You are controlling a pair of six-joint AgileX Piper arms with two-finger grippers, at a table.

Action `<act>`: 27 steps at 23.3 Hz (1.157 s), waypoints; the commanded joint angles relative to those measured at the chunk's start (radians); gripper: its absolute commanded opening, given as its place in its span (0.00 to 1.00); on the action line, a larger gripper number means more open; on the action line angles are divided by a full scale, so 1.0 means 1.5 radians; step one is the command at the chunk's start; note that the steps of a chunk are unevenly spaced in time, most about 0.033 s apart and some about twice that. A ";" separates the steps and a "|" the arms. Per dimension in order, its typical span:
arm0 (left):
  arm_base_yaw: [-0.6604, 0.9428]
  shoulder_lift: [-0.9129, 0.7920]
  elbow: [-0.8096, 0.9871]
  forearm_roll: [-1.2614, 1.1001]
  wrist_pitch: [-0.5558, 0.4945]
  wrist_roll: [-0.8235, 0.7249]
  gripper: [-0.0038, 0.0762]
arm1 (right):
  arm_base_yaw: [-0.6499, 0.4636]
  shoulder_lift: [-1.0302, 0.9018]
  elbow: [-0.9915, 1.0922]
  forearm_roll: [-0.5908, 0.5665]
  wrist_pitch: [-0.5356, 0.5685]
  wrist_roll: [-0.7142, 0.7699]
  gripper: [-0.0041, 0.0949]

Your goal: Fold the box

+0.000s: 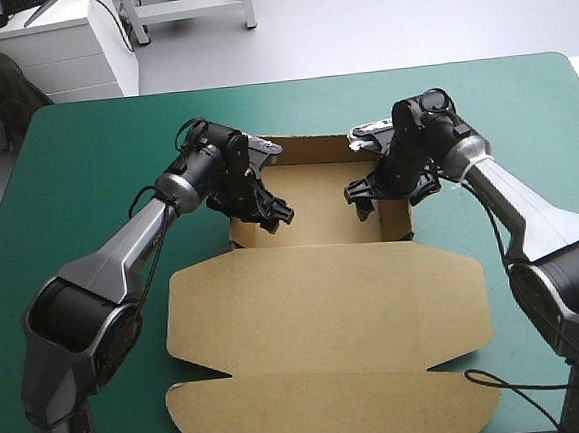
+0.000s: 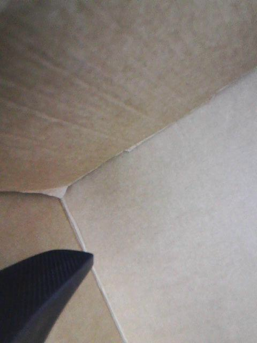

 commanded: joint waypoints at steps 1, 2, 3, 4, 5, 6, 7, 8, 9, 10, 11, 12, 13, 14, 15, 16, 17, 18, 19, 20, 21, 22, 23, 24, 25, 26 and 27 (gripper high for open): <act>-0.004 -0.052 -0.018 -0.003 0.034 -0.006 0.77 | 0.001 -0.037 -0.020 0.005 0.008 -0.006 0.93; -0.004 -0.054 -0.018 0.004 0.034 -0.006 0.77 | 0.001 -0.037 -0.020 0.005 0.008 -0.006 0.93; -0.004 -0.056 -0.018 0.012 0.034 -0.006 0.77 | 0.001 -0.037 -0.020 0.003 0.008 -0.006 0.93; -0.004 -0.062 -0.018 0.024 0.034 -0.006 0.77 | 0.001 -0.037 -0.020 0.002 0.008 -0.006 0.93; -0.004 -0.066 -0.018 0.029 0.034 -0.006 0.77 | 0.001 -0.039 -0.020 0.002 0.008 -0.006 0.93; -0.004 -0.073 -0.020 0.029 0.034 -0.003 0.77 | 0.001 -0.042 -0.020 0.002 0.008 -0.006 0.93; -0.004 -0.074 -0.020 0.027 0.034 -0.003 0.77 | 0.001 -0.043 -0.020 0.002 0.008 -0.006 0.93; -0.004 -0.084 -0.023 0.027 0.034 -0.003 0.77 | 0.001 -0.050 -0.020 0.002 0.008 -0.006 0.91; -0.004 -0.088 -0.023 0.027 0.034 -0.003 0.77 | 0.001 -0.053 -0.022 0.002 0.008 -0.006 0.91; -0.004 -0.100 -0.023 0.039 0.034 -0.003 0.77 | 0.001 -0.063 -0.029 0.002 0.008 -0.006 0.90; -0.004 -0.111 -0.023 0.056 0.034 -0.003 0.76 | 0.001 -0.072 -0.040 0.002 0.008 -0.006 0.89; -0.004 -0.124 -0.023 0.059 0.034 -0.003 0.76 | 0.001 -0.079 -0.048 0.002 0.008 -0.006 0.88; -0.004 -0.141 -0.023 0.066 0.034 -0.002 0.75 | 0.001 -0.091 -0.060 0.002 0.008 -0.006 0.88; -0.004 -0.150 -0.023 0.074 0.034 -0.002 0.75 | 0.001 -0.096 -0.065 0.002 0.008 -0.006 0.88; -0.004 -0.163 -0.023 0.082 0.034 -0.002 0.75 | 0.001 -0.104 -0.069 0.002 0.008 -0.006 0.88; -0.005 -0.176 -0.023 0.083 0.034 -0.002 0.74 | 0.001 -0.111 -0.073 0.002 0.008 -0.006 0.88; -0.005 -0.187 -0.023 0.080 0.034 -0.002 0.72 | 0.001 -0.120 -0.073 0.002 0.008 -0.006 0.88; -0.005 -0.202 -0.023 0.081 0.034 -0.002 0.70 | 0.001 -0.124 -0.073 0.001 0.008 -0.006 0.88; -0.005 -0.218 -0.023 0.081 0.034 -0.002 0.67 | 0.001 -0.132 -0.073 -0.001 0.008 -0.006 0.88; -0.005 -0.241 -0.023 0.081 0.034 -0.002 0.63 | 0.001 -0.138 -0.073 -0.005 0.008 -0.006 0.88; -0.005 -0.269 -0.023 0.081 0.034 0.004 0.58 | 0.001 -0.145 -0.073 -0.005 0.008 -0.006 0.88; -0.005 -0.284 -0.023 0.081 0.034 0.012 0.55 | 0.001 -0.146 -0.073 -0.005 0.008 -0.006 0.88; -0.005 -0.303 -0.023 0.080 0.035 0.024 0.52 | 0.001 -0.148 -0.073 -0.007 0.008 -0.006 0.88; -0.005 -0.323 -0.023 0.078 0.035 0.033 0.49 | 0.001 -0.148 -0.073 -0.008 0.008 -0.006 0.88; -0.005 -0.340 -0.023 0.076 0.035 0.040 0.46 | 0.001 -0.149 -0.073 -0.008 0.008 -0.006 0.88; -0.005 -0.360 -0.023 0.073 0.035 0.052 0.43 | 0.001 -0.149 -0.073 -0.010 0.008 -0.006 0.88; -0.005 -0.382 -0.023 0.073 0.035 0.058 0.41 | 0.001 -0.149 -0.073 -0.010 0.008 -0.006 0.88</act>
